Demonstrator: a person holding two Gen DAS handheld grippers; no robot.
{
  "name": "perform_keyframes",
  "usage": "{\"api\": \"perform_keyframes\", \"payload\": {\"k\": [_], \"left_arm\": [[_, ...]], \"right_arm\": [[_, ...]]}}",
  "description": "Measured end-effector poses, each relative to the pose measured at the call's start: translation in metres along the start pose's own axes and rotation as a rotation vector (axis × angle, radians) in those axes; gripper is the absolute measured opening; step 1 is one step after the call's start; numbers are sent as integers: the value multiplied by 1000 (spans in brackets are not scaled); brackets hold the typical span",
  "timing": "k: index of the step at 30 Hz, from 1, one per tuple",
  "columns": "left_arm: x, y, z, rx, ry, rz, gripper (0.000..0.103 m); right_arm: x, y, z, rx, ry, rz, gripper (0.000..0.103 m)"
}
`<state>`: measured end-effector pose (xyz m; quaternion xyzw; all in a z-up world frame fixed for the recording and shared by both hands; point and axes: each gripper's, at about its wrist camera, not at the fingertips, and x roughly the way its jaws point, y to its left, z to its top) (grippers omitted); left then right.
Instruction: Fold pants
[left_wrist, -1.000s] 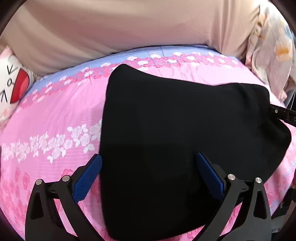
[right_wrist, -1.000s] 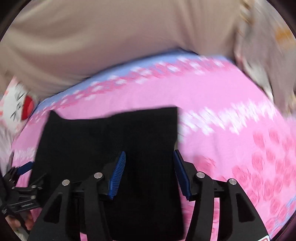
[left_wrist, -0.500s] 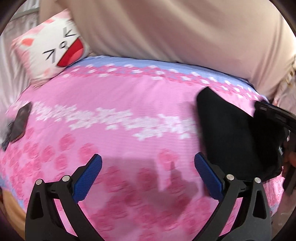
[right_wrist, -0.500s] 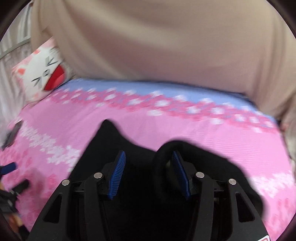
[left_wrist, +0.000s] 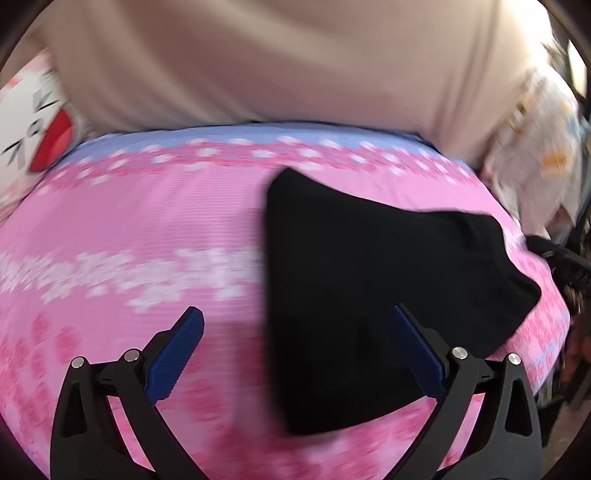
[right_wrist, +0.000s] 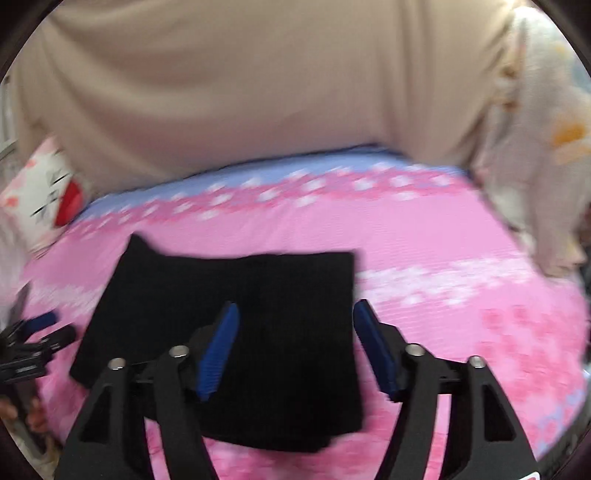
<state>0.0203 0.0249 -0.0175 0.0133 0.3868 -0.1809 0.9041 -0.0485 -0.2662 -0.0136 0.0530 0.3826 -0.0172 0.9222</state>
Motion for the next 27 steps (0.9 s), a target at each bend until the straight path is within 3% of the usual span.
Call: {"api": "perform_keyframes", "payload": {"k": [2, 4, 6, 8, 10, 13, 18, 24, 27], "left_arm": [[21, -19, -1, 42, 42, 28, 98], [40, -25, -5, 60, 79, 61, 98], [45, -17, -10, 17, 86, 33, 98], [45, -8, -9, -30, 109, 0, 98], [46, -6, -8, -52, 127, -12, 98], [44, -14, -9, -35, 124, 20, 98], [40, -22, -10, 10, 113, 104, 98], [43, -11, -7, 5, 135, 131, 98], [38, -7, -6, 12, 130, 147, 98]], "right_arm": [[35, -13, -16, -5, 80, -106, 65], [31, -42, -25, 145, 62, -3, 70], [20, -58, -31, 237, 47, 40, 70], [11, -64, -36, 246, 47, 20, 71], [4, -70, -44, 277, 52, 73, 71], [6, -78, -57, 350, 62, 200, 72], [15, -76, -69, 392, 74, 243, 72], [6, -64, -67, 335, 52, 220, 72], [-11, -61, -68, 325, -15, 152, 72]]}}
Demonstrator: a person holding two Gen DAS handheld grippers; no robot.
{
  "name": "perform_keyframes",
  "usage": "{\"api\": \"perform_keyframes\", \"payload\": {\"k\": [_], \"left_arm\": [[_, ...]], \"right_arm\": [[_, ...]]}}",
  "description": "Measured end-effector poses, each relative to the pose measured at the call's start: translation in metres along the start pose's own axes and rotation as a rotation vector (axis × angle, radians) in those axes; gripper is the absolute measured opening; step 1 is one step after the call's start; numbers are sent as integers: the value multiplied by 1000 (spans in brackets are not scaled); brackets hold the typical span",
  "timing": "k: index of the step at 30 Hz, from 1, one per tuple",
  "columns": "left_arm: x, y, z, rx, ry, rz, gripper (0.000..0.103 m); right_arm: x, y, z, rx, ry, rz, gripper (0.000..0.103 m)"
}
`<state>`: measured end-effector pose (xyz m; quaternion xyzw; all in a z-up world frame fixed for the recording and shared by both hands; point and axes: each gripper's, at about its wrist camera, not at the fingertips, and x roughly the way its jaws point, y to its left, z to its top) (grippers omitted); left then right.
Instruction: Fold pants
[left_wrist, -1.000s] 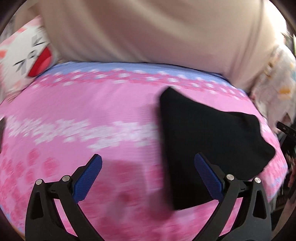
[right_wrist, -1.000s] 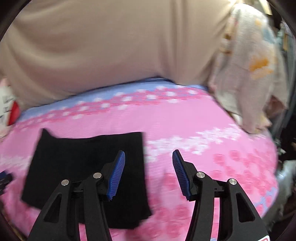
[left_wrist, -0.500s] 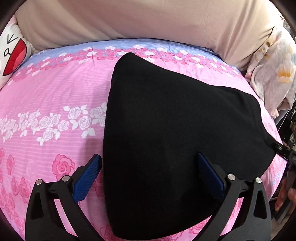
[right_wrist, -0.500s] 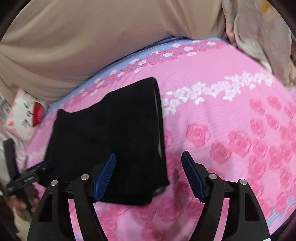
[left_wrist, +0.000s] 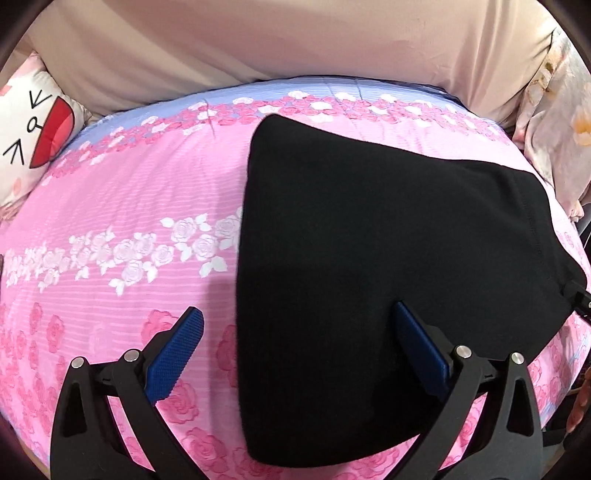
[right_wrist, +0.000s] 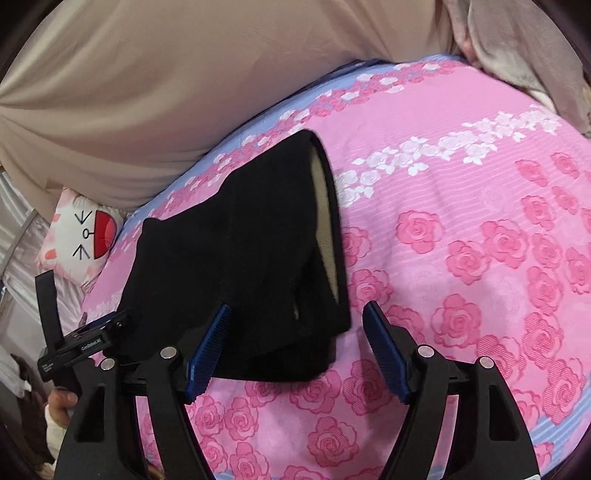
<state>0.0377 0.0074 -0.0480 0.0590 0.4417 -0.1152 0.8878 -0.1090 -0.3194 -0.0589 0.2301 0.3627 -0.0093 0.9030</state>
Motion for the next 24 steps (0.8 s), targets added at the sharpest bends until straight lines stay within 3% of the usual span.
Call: {"api": "perform_keyframes", "payload": {"k": [3, 6, 9, 13, 15, 17, 20, 24], "left_arm": [[-22, 12, -3, -5, -70, 61, 98], [-47, 50, -8, -76, -134, 121, 98], [-60, 88, -13, -174, -134, 158, 98], [-76, 118, -27, -211, -158, 232, 98], [-82, 130, -35, -214, -161, 234, 98], [-85, 142, -42, -224, -161, 228, 98], [-84, 156, -46, -246, -160, 214, 98], [-78, 161, -42, -261, -152, 179, 98]], "right_arm": [[-20, 27, 6, -75, -96, 33, 72], [-16, 81, 12, -251, -88, 70, 73], [20, 144, 11, -444, -20, 91, 73], [83, 216, 17, -680, -25, -28, 72], [118, 231, 19, -710, 28, -64, 72], [170, 240, 13, -673, 166, -61, 75], [188, 273, -8, -725, 96, -141, 84], [194, 290, -14, -758, 74, -99, 87]]}}
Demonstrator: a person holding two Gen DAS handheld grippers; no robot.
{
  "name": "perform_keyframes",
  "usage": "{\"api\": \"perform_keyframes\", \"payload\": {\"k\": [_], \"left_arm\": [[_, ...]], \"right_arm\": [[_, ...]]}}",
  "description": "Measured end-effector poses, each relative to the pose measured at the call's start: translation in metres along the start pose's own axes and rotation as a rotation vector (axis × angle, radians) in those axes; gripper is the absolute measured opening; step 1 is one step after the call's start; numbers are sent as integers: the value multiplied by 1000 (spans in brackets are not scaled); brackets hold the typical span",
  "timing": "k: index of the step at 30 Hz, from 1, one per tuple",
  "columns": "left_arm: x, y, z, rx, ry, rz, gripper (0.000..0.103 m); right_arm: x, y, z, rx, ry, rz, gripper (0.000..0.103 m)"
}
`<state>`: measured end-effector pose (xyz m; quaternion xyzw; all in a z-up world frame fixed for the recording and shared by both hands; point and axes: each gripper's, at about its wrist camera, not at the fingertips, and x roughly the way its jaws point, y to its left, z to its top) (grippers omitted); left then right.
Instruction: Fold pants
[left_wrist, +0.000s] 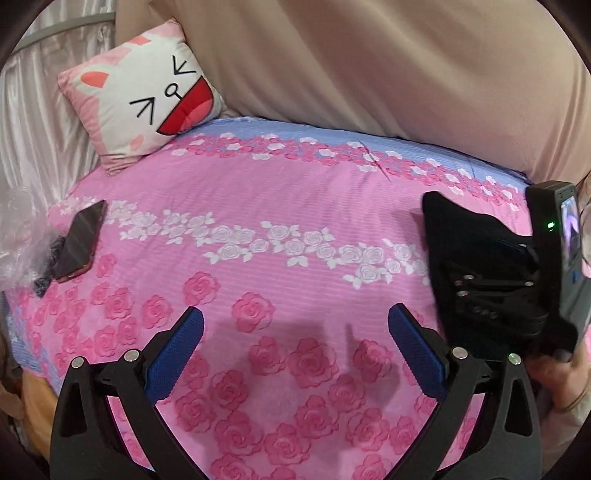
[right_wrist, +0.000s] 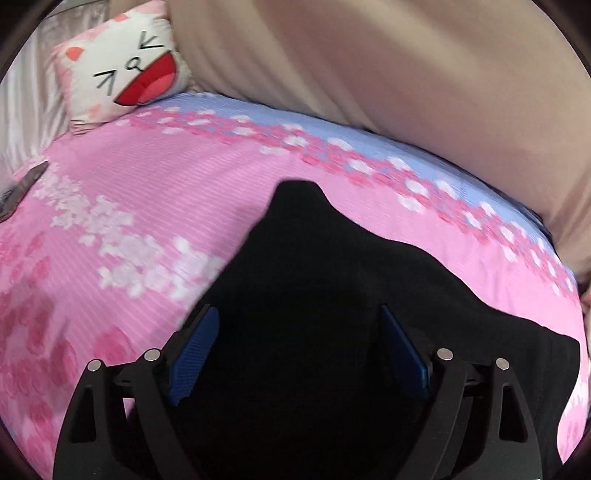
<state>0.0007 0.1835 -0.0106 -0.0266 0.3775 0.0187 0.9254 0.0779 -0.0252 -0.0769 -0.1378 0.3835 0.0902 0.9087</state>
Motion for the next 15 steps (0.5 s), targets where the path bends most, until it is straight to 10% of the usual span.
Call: {"api": "perform_keyframes", "payload": {"k": [6, 11, 15], "left_arm": [[-12, -34, 7, 64, -29, -86, 98], [-19, -74, 5, 130, -39, -156, 98], [-7, -112, 3, 171, -2, -183, 98]], "right_arm": [[-74, -41, -10, 135, -124, 81, 82], [-120, -143, -72, 354, -90, -56, 82], [-133, -207, -127, 601, -69, 126, 85]]}}
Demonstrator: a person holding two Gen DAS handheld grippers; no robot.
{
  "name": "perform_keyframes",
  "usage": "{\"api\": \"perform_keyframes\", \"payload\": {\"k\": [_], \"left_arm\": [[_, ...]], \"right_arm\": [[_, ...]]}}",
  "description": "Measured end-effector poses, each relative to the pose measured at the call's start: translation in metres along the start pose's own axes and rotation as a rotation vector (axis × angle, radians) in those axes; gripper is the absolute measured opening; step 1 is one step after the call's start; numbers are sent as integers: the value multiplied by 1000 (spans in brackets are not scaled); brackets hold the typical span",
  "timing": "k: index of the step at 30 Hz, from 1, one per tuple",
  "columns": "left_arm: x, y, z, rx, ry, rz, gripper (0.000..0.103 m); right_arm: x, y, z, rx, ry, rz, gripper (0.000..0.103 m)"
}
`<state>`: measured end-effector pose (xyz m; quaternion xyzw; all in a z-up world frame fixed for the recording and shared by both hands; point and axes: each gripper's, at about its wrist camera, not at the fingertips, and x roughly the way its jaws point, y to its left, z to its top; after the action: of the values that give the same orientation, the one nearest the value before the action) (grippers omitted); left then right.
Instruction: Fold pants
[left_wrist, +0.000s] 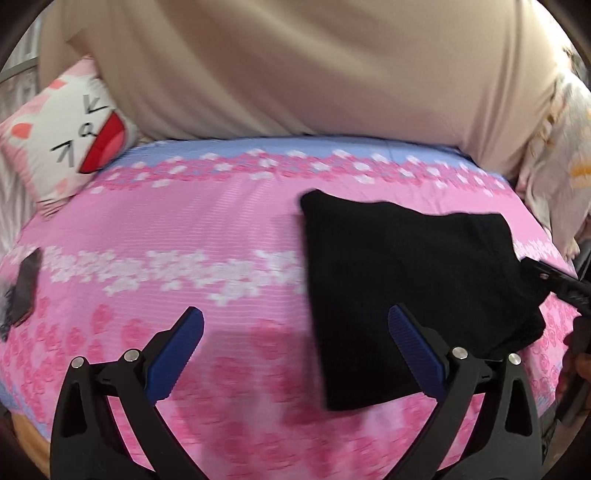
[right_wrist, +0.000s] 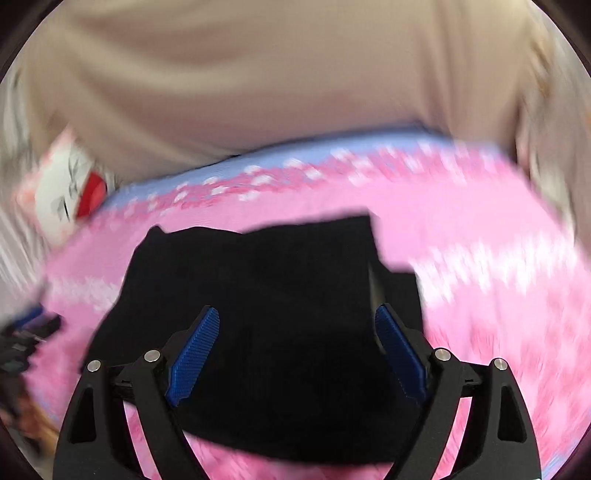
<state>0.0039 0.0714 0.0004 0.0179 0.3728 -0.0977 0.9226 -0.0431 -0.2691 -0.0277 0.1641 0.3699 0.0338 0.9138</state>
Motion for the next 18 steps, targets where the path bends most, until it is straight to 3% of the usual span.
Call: {"api": "perform_keyframes", "payload": {"k": [2, 6, 9, 13, 14, 15, 16, 18], "left_arm": [[11, -16, 2, 1, 27, -32, 98], [32, -43, 3, -1, 89, -61, 98], [41, -51, -2, -16, 140, -75, 98], [39, -50, -6, -23, 147, -67, 98], [40, -50, -6, -23, 153, -61, 98], [41, -50, -6, -23, 157, -59, 98], [43, -51, -6, -24, 161, -55, 98], [45, -51, -5, -21, 169, -52, 98]], "right_arm": [[4, -22, -10, 75, 51, 108, 83], [2, -30, -18, 57, 46, 114, 71], [-3, -44, -17, 116, 23, 110, 73], [5, -51, -18, 126, 52, 159, 76], [3, -46, -19, 104, 39, 151, 71], [2, -41, -20, 88, 30, 150, 54], [3, -36, -21, 72, 26, 152, 44], [2, -34, -20, 69, 15, 165, 34]]}}
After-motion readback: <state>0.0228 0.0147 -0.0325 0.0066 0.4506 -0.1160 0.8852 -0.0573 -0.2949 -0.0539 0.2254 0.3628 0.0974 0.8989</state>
